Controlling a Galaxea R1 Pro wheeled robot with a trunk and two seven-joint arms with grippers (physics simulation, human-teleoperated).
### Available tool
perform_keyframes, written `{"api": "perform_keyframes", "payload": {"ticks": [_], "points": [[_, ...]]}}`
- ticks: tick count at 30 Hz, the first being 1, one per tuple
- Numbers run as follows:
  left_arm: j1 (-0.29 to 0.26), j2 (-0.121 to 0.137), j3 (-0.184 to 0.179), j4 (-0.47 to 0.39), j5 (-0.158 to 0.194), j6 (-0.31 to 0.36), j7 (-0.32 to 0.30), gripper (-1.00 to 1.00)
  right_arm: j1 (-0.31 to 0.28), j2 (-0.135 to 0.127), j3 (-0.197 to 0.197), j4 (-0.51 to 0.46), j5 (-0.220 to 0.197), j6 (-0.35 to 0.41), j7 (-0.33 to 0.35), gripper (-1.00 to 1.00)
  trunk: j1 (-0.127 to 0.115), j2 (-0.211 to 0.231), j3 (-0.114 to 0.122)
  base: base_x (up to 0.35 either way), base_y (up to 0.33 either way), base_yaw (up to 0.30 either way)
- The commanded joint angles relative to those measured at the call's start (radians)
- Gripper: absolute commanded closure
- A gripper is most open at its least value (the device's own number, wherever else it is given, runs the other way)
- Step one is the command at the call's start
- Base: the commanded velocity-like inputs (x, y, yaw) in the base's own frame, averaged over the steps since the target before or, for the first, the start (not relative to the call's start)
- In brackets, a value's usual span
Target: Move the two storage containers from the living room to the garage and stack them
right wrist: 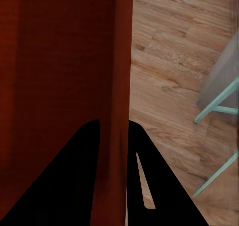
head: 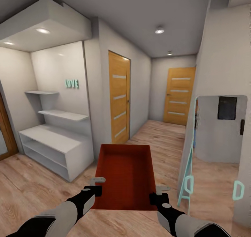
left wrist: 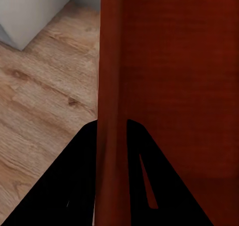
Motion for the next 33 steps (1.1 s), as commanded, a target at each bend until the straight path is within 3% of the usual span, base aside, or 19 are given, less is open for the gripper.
{"api": "perform_keyframes", "payload": {"ticks": [1,27,33], "points": [[0.000,0.053,0.045,0.002,0.000,0.005,0.010,1.00,-0.001,-0.001,-0.008,0.000,-0.013,-0.100,-0.004,1.00,0.001,-0.001,0.000,0.322,0.150,-0.273],[0.000,0.053,0.044,0.002,0.000,0.005,0.009,1.00,-0.001,-0.002,-0.008,0.000,-0.013,-0.100,-0.004,1.00,0.001,-0.001,0.000,0.322,0.162,-0.278],[0.000,0.053,0.045,0.002,0.000,0.005,0.009,1.00,-0.001,-0.001,-0.008,0.000,-0.013,-0.100,-0.004,1.00,0.001,-0.001,0.000,0.322,0.169,-0.098]]}}
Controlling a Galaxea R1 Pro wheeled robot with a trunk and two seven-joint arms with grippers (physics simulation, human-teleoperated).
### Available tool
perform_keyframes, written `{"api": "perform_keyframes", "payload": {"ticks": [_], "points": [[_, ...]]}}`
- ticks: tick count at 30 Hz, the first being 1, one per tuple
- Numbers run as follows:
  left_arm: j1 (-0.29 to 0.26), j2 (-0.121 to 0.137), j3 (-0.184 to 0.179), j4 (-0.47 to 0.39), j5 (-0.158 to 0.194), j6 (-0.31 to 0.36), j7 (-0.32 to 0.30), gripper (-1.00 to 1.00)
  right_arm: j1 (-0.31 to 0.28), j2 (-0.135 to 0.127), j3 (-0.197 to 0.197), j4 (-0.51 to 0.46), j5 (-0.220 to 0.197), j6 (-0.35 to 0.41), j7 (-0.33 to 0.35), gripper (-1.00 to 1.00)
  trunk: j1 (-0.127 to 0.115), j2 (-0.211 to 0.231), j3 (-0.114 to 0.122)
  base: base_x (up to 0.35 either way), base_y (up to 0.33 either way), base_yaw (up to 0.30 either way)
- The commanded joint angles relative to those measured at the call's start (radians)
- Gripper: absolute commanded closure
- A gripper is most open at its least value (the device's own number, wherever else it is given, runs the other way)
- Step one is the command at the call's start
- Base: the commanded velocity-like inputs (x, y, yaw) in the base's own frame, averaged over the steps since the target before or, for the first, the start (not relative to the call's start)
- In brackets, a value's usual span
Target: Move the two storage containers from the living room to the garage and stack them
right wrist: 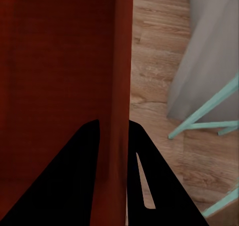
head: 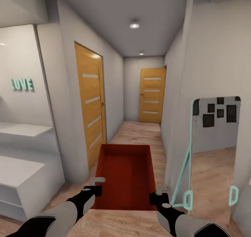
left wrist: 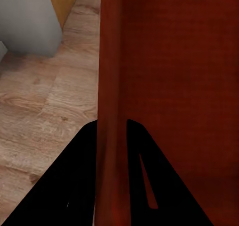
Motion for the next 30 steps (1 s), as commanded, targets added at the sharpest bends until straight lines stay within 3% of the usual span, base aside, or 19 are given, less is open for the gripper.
{"api": "perform_keyframes", "payload": {"ticks": [1,19,30], "points": [[0.000,0.052,0.044,0.002,0.001,0.005,0.010,1.00,-0.001,-0.002,-0.010,0.000,-0.011,-0.100,-0.004,1.00,0.001,-0.001,0.000,0.322,0.169,-0.010],[0.000,0.051,0.042,0.002,0.001,0.004,0.010,1.00,-0.001,-0.002,-0.010,0.000,-0.011,-0.100,-0.004,1.00,0.001,-0.001,0.000,0.322,0.169,-0.005],[0.000,0.052,0.043,0.002,0.001,0.004,0.010,1.00,-0.001,-0.002,-0.010,0.000,-0.011,-0.100,-0.004,1.00,0.001,-0.001,0.000,0.322,0.169,-0.206]]}}
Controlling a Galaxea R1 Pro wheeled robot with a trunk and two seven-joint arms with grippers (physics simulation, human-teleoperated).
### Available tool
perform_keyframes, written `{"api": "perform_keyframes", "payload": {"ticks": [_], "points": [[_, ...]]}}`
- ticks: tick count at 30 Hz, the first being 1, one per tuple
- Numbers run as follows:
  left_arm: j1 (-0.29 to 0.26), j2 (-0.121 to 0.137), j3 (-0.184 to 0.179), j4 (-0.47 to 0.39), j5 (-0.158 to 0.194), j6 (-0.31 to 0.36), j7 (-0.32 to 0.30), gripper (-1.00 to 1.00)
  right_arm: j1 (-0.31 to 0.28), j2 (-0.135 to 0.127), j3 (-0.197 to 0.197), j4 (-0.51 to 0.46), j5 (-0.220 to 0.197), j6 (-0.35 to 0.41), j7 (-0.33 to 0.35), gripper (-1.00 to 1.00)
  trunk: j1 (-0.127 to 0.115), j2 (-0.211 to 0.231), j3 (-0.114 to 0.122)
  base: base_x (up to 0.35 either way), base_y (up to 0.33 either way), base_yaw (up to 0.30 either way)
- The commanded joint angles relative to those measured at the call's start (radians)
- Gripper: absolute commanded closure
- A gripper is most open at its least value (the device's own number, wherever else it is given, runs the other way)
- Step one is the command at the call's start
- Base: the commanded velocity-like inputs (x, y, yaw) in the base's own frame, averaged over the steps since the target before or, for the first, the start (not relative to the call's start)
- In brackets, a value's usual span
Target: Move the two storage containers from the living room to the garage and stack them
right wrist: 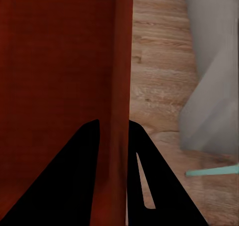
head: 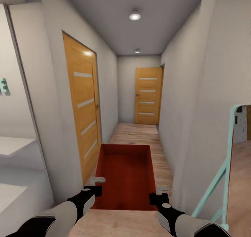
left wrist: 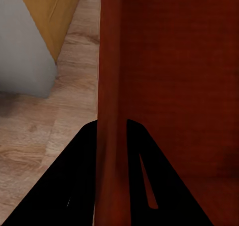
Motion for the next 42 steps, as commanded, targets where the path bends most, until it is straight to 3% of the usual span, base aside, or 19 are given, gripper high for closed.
{"api": "perform_keyframes", "payload": {"ticks": [1,8,20,42], "points": [[0.000,0.052,0.044,0.002,0.001,0.004,0.010,1.00,-0.001,-0.002,-0.010,0.000,-0.010,-0.099,-0.004,1.00,0.001,-0.001,0.000,0.322,0.169,-0.230],[0.000,0.052,0.044,0.002,0.001,0.004,0.010,1.00,-0.001,-0.002,-0.010,0.000,-0.010,-0.099,-0.004,1.00,0.001,-0.001,0.000,0.322,0.169,-0.202],[0.000,0.052,0.044,0.002,0.001,0.004,0.010,1.00,-0.001,-0.002,-0.010,0.000,-0.011,-0.099,-0.005,1.00,0.001,-0.001,0.000,0.322,0.152,-0.009],[0.000,0.052,0.044,0.002,0.001,0.004,0.010,1.00,-0.001,-0.002,-0.010,0.000,-0.010,-0.099,-0.005,1.00,0.001,-0.001,0.000,0.323,0.006,-0.042]]}}
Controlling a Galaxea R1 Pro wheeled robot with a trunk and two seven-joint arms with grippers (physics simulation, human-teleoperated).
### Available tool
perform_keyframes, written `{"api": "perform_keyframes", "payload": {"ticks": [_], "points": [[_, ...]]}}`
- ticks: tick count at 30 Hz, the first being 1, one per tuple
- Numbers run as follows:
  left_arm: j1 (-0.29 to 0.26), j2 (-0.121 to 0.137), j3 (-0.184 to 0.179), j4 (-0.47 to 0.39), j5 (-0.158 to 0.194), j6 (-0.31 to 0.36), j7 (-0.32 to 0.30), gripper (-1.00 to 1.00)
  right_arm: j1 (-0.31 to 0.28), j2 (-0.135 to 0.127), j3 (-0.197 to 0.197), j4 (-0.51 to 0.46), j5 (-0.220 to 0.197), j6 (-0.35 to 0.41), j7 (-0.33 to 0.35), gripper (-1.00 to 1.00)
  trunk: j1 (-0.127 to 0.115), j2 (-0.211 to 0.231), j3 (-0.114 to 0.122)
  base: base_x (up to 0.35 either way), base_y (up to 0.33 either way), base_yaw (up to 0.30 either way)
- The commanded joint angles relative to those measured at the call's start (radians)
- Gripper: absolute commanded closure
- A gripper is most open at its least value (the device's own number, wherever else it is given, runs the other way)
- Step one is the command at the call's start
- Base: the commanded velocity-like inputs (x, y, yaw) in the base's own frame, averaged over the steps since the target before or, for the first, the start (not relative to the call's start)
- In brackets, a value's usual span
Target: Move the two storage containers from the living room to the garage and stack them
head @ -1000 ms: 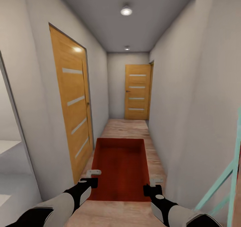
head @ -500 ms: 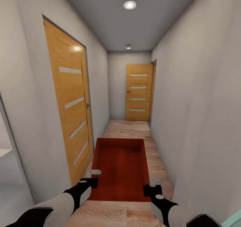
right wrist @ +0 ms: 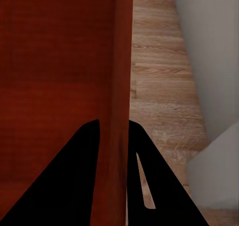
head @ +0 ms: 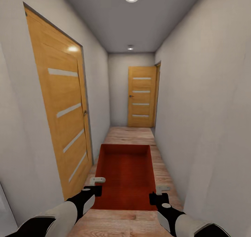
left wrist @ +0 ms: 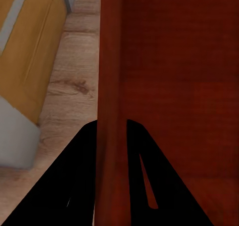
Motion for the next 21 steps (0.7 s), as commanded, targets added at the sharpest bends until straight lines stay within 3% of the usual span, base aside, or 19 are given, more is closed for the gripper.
{"api": "perform_keyframes", "payload": {"ticks": [1,21], "points": [[0.000,0.052,0.044,0.002,0.001,0.004,0.010,1.00,-0.001,-0.002,-0.009,0.000,-0.012,-0.100,-0.004,1.00,0.001,-0.001,0.000,0.323,0.000,-0.022],[0.000,0.053,0.044,0.002,0.001,0.004,0.010,1.00,-0.001,-0.002,-0.009,0.000,-0.012,-0.098,-0.004,1.00,0.001,-0.001,0.000,0.323,0.000,-0.002]]}}
